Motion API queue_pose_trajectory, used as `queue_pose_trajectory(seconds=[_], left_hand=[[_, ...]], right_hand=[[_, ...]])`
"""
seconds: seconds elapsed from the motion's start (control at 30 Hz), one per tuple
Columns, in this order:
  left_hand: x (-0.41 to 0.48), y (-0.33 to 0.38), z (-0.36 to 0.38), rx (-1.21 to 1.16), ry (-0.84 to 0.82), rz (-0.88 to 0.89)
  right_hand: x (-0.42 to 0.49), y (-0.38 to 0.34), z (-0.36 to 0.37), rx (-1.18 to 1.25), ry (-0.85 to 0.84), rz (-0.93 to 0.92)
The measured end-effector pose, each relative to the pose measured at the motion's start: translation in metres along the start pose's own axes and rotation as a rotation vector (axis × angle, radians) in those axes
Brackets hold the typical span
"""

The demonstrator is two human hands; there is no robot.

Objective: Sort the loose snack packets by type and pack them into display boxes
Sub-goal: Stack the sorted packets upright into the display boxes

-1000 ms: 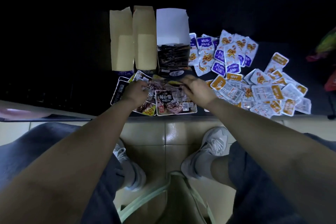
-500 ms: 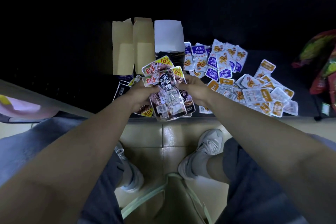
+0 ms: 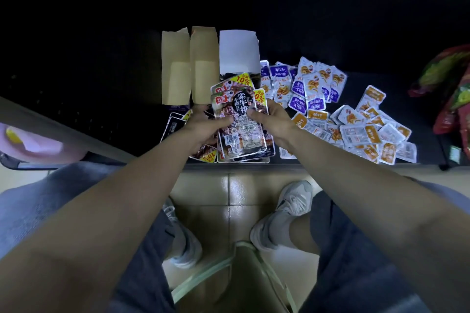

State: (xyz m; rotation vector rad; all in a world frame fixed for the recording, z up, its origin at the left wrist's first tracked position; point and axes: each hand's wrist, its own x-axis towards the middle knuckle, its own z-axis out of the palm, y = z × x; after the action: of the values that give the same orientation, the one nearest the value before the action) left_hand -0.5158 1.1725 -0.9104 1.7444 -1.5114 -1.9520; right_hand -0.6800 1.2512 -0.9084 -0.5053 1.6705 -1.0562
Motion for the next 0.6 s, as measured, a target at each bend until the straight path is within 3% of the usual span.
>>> queue_pose_trajectory(seconds=[0.13, 0.37, 0.47, 0.6], left_hand=[[-0.005, 0.002, 0.009, 0.362, 0.117, 0.052], [-0.028, 0.019, 0.014, 0.029, -0.157, 0.072], [-0.037, 0.02, 0.014, -0.004, -0.279, 0.079], [-0.029, 0.013, 0.005, 0.027, -0.096, 0.109]], right_hand=[[-0.008, -0.007, 0.009, 0.033, -0.011, -0.019], [-0.022, -0.017, 0.016, 0.004, -0.049, -0.058], [-0.027, -0.02, 0.016, -0.028, -0.083, -0.054], [-0.029, -0.021, 0.008, 0.037, -0.09, -0.015]])
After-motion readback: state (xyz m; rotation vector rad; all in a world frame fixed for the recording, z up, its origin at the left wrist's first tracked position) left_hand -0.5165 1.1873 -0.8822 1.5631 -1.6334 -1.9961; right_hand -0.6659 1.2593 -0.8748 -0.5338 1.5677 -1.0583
